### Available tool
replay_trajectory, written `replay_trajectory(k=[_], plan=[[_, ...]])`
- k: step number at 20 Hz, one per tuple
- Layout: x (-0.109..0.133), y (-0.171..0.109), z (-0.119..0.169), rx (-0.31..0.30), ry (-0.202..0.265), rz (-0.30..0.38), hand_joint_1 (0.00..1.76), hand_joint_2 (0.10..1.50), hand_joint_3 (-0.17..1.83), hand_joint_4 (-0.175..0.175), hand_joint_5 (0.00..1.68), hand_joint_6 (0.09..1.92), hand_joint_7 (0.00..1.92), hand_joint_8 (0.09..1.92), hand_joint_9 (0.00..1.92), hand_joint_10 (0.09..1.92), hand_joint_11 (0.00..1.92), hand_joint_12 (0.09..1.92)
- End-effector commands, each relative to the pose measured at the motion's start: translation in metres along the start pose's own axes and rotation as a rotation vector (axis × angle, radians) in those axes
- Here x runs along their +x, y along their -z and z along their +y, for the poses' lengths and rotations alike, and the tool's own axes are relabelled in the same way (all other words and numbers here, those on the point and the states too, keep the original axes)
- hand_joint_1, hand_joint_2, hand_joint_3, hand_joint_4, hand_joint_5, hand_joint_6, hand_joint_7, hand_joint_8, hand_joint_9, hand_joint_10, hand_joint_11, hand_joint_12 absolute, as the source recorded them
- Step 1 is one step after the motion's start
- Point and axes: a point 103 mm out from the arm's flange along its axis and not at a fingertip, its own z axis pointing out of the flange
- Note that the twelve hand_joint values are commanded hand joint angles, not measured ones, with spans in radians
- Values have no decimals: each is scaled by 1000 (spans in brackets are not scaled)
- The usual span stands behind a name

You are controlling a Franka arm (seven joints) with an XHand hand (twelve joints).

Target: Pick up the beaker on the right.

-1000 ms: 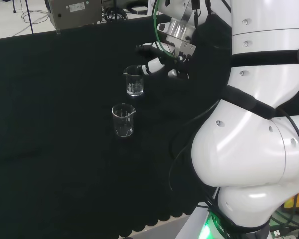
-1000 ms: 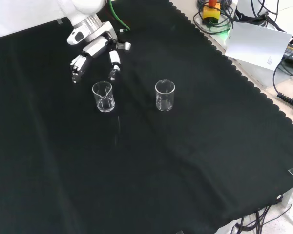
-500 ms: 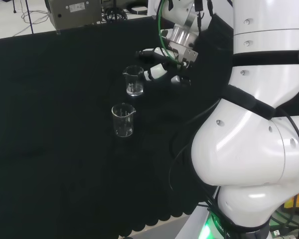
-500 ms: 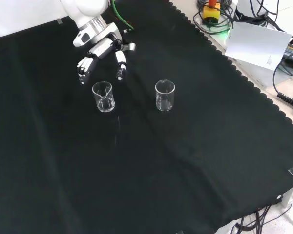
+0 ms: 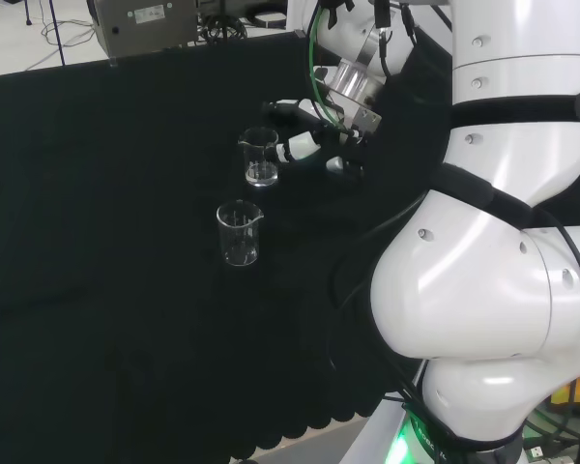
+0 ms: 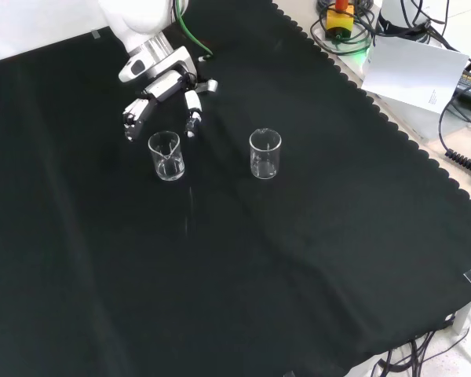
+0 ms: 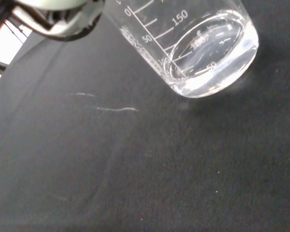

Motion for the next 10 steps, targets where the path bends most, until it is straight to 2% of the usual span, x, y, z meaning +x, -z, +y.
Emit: replay_trajectory(k=[1,4,10], plan=[[-4,-16,11,2,43,56,871,520,641,-54,382,87,124,688,239,684,0,1251],[-7,-22,15,11,43,75,874,518,646,-54,383,87,124,688,237,683,0,1243],[-9,-28,21,21,72,100,877,517,654,-56,397,87,128,691,256,686,0,1235]])
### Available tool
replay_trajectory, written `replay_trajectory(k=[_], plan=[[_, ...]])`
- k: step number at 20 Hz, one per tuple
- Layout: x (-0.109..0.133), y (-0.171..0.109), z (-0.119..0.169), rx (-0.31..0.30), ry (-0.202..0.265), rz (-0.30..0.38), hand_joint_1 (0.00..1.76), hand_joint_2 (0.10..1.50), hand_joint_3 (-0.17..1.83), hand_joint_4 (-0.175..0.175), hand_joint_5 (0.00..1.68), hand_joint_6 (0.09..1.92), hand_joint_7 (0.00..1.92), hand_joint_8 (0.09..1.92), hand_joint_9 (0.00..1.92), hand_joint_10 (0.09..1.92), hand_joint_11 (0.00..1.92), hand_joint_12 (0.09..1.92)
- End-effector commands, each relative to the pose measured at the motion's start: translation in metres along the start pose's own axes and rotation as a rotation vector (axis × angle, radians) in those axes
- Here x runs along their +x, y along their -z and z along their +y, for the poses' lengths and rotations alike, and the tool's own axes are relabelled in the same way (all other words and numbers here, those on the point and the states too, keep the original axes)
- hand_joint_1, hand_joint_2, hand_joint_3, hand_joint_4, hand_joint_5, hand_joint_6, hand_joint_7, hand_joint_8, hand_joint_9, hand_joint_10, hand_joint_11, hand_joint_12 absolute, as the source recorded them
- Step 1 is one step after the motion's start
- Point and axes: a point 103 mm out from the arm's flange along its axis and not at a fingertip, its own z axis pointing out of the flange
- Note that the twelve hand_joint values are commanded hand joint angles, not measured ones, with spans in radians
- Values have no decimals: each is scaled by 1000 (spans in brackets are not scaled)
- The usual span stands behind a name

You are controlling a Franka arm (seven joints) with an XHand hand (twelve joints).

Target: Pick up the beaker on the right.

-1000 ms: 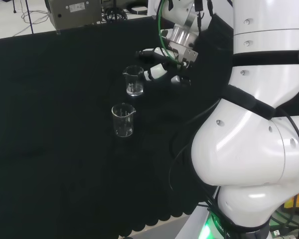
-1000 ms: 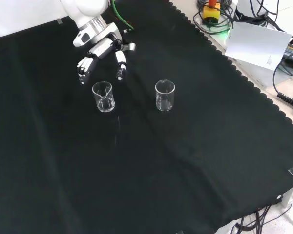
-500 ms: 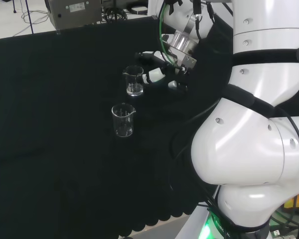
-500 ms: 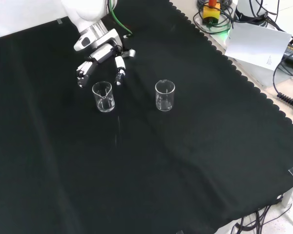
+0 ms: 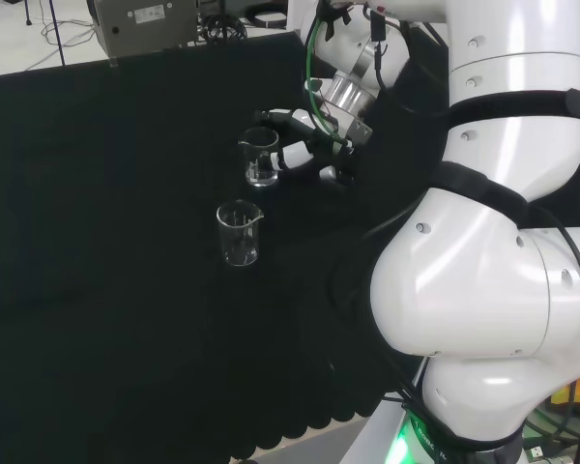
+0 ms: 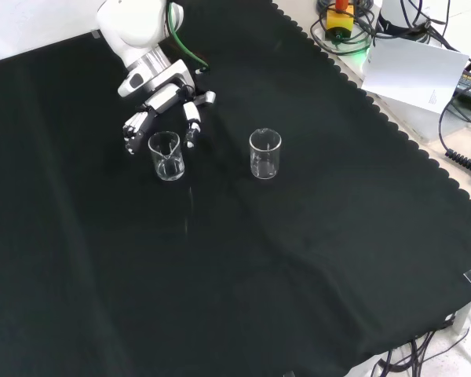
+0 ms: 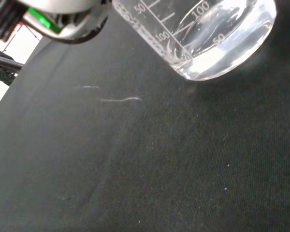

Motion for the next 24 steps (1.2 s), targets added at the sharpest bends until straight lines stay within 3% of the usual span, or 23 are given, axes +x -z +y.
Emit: replay_trajectory(k=[1,9,19,21,24], plan=[[-1,-8,6,15,31,37,877,516,655,-56,401,87,130,691,260,686,0,1234],[1,-17,14,33,84,114,865,504,661,-57,413,87,144,695,279,684,0,1229],[2,-21,17,3,68,182,925,498,687,-61,544,96,295,722,470,635,5,1410],[4,-21,18,6,68,177,952,507,683,-59,552,269,339,721,519,601,27,1414],[8,-20,20,3,52,123,1063,532,701,-53,549,793,406,735,589,582,102,1390]])
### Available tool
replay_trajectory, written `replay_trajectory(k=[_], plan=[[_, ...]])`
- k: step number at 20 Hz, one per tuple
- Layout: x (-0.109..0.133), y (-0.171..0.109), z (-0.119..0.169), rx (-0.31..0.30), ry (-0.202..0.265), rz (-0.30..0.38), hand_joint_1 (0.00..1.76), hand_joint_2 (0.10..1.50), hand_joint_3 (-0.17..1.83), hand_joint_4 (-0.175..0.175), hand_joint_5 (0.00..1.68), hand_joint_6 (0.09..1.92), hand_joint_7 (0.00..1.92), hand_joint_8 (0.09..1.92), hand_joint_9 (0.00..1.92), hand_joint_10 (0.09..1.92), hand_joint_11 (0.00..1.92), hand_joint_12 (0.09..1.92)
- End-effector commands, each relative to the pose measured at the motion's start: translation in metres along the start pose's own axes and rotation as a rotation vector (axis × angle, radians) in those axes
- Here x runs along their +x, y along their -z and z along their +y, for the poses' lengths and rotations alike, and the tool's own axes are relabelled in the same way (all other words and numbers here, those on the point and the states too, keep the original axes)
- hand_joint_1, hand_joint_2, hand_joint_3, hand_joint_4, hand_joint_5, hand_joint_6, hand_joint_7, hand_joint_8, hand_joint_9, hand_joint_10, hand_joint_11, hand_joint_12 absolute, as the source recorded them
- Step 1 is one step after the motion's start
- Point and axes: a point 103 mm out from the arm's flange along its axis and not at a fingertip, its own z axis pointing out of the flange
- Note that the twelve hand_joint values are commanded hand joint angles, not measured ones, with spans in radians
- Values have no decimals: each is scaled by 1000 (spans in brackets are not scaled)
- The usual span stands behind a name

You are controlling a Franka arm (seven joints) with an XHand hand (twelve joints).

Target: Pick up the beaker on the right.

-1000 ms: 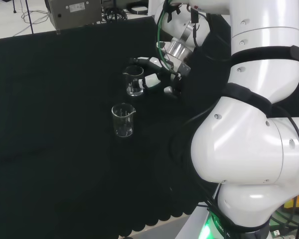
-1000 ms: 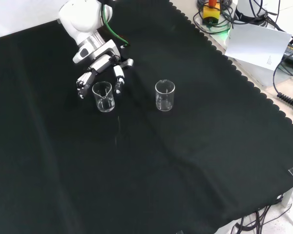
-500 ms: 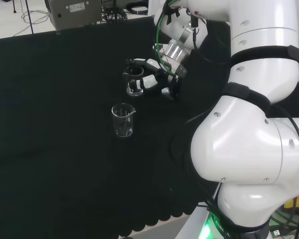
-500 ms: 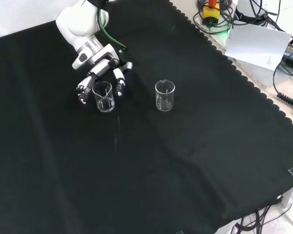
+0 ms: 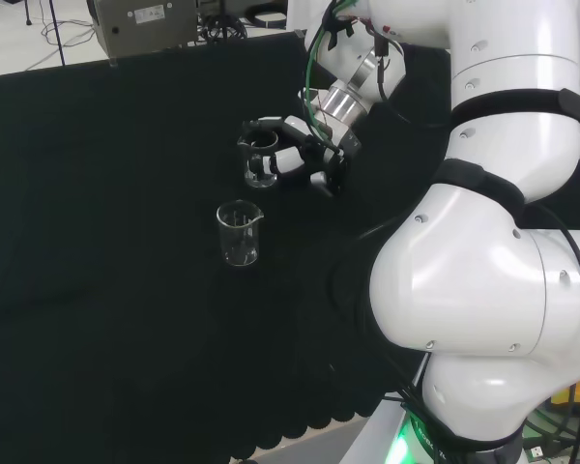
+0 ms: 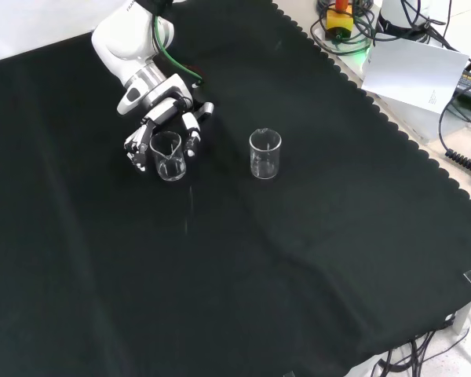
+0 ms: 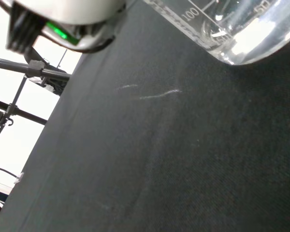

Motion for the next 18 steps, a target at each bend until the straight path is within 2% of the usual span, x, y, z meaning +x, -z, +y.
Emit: replay_trajectory(k=[1,2,3,4,5,6,7,8,10,13,16,18], plan=[[6,1,4,-19,-31,-74,1112,541,728,-51,580,913,438,744,621,584,144,1380],[7,1,3,-44,-48,-99,1154,552,755,-51,650,1010,508,763,689,593,232,1362],[8,2,3,-70,-62,-108,1164,646,705,-96,785,1058,621,830,792,630,397,1312],[10,5,2,-107,-79,-134,1187,747,613,-56,878,1092,769,926,905,699,635,1203],[12,7,2,-141,-85,-153,1262,796,544,-62,928,1102,866,1007,1027,733,819,1096],[15,11,1,-174,-85,-178,1325,775,567,-82,970,1079,955,1032,1134,739,945,1017],[19,16,0,-214,-82,-209,1372,702,662,-118,1014,1035,1051,1007,1240,715,1046,964],[22,21,0,-239,-75,-223,1395,706,625,-145,1069,944,1086,951,1280,697,1121,909],[30,33,0,-271,-55,-247,1412,747,497,-168,1156,772,1134,819,1328,616,1213,817],[43,52,0,-292,-14,-272,1421,745,445,-175,1243,609,1205,674,1404,467,1280,742],[57,69,0,-258,26,-311,1425,727,454,-175,1283,539,1244,611,1443,394,1308,718],[65,80,-4,-229,36,-333,1427,710,476,-175,1301,511,1267,578,1457,373,1325,712]])
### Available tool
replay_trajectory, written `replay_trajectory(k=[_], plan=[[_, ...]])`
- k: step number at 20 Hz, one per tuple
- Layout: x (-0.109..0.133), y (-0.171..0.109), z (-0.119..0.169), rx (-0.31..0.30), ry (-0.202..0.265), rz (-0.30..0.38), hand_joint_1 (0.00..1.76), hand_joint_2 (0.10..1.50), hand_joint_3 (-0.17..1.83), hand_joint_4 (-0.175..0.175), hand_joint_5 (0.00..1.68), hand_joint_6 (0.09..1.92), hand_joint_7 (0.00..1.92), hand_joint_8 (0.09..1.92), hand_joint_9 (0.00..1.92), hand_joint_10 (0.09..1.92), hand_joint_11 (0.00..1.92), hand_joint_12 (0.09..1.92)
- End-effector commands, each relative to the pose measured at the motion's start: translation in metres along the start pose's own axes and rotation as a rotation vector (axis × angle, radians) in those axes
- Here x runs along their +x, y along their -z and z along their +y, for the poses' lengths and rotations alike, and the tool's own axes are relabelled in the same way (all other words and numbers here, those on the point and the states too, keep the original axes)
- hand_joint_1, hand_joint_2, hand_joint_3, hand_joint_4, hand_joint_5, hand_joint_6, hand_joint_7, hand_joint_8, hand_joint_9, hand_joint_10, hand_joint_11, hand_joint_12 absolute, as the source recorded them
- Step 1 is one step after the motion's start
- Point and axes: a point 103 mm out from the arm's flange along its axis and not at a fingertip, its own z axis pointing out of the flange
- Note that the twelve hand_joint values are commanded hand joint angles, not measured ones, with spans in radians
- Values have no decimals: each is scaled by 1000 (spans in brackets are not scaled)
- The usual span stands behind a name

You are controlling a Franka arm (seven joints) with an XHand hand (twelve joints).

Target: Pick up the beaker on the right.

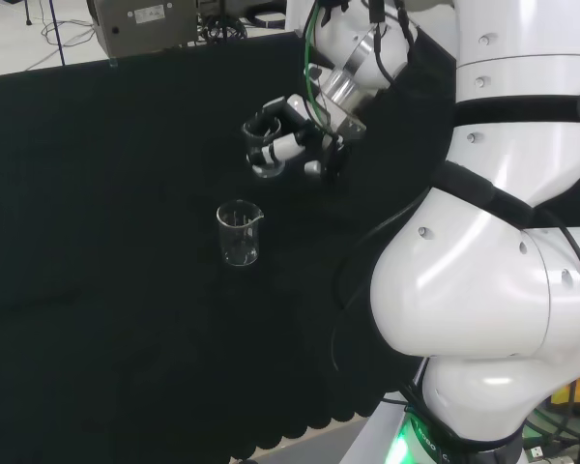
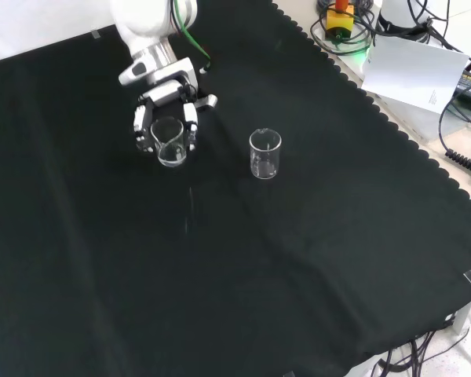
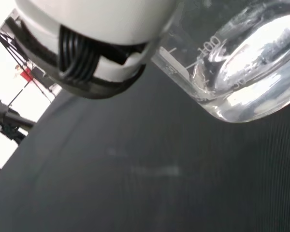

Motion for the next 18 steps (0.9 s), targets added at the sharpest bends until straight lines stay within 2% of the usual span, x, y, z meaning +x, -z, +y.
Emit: replay_trajectory(k=[1,5,14,18], plan=[[20,57,6,-18,80,-133,1388,699,505,-175,1308,511,1305,547,1511,384,1336,712],[25,72,-8,65,73,-172,1325,660,593,-175,1324,523,1375,497,1617,403,1370,715],[41,79,-68,169,-3,-253,1325,614,664,-175,1350,505,1405,474,1648,391,1416,705],[58,83,-97,204,-13,-288,1327,609,664,-175,1370,464,1426,432,1663,363,1426,689]])
